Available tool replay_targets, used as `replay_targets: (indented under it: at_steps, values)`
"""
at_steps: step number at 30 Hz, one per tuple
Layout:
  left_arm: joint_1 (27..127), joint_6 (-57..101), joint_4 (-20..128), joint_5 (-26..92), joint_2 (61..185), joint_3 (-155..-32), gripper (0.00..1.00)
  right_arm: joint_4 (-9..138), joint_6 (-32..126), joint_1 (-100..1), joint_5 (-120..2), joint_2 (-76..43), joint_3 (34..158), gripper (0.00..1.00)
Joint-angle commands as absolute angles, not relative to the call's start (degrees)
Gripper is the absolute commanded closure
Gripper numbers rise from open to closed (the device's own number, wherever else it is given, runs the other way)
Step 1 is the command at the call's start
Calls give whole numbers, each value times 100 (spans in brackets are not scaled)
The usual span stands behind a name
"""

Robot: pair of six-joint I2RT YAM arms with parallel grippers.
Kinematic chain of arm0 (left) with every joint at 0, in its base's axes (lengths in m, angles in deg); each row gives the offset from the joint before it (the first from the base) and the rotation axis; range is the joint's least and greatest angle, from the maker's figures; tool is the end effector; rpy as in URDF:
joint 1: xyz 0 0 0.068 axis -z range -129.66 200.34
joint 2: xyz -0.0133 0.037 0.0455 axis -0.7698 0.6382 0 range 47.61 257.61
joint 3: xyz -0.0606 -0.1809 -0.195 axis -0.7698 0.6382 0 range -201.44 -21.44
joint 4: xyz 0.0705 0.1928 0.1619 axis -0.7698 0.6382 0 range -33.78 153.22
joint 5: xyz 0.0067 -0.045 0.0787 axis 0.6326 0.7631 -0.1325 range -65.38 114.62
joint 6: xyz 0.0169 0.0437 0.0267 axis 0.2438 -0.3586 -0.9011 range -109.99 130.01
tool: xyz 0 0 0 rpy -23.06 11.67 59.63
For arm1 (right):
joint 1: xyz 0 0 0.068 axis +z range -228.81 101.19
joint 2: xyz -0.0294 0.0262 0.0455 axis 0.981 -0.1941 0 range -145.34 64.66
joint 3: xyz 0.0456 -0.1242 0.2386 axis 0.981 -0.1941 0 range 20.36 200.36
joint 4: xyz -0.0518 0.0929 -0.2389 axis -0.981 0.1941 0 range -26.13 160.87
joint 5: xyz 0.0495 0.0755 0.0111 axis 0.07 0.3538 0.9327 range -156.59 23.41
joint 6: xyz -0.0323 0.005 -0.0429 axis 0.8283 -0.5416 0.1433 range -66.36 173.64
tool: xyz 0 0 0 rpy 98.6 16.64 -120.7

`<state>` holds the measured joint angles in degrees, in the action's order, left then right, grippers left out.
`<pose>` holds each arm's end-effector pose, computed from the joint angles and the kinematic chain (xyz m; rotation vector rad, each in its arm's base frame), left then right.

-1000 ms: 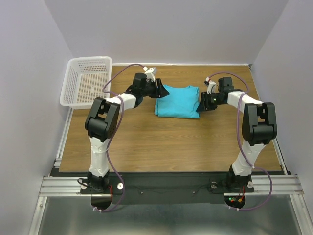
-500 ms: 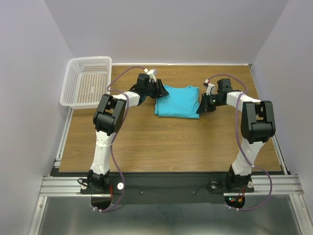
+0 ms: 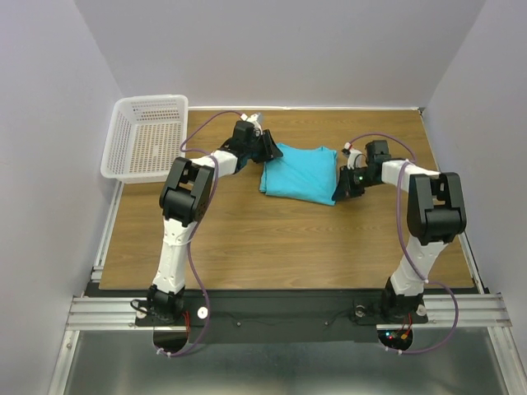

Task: Fold and stack the t-shirts
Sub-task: Fold the tshirt

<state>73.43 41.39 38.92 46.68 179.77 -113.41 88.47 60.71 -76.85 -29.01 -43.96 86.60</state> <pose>0.4746 -0.2169 0.1553 0.1168 2.0742 -0.9823 0.3648 0.0342 0.1487 -0.3826 2.5670 0.8566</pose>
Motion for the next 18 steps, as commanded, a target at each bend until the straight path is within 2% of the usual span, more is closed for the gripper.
replay_targets:
  at_steps: [1,2,5,9,13,15,16,18]
  values:
    - [7249,4122,4040,4474,17997,-11601,48,9094,6357,-7722,-2898,-3985,8610,76]
    - [7249,4104,4031,4570,17997,-11645,48,9103,6418,-7766,-2915,-3889,8645,67]
    - [7249,3973,3865,4764,17936,-11654,47,9121,6507,-7854,-3003,-3660,8881,59]
    - [7249,3726,3557,5010,17559,-11602,44,9121,6630,-8056,-2995,-3431,9416,58]
    - [7240,3471,3337,5055,17102,-11540,41,9103,6613,-8057,-2441,-3938,10155,59]
    - [7231,3296,3293,4941,16882,-11461,41,9086,6298,-8057,-2414,-4290,10489,55]
    - [7231,3226,3267,4871,16646,-11417,40,9086,6174,-8057,-2405,-4579,10787,48]
    - [7223,3059,3267,4599,16382,-11260,39,9042,6024,-8057,-2571,-4853,11043,43]
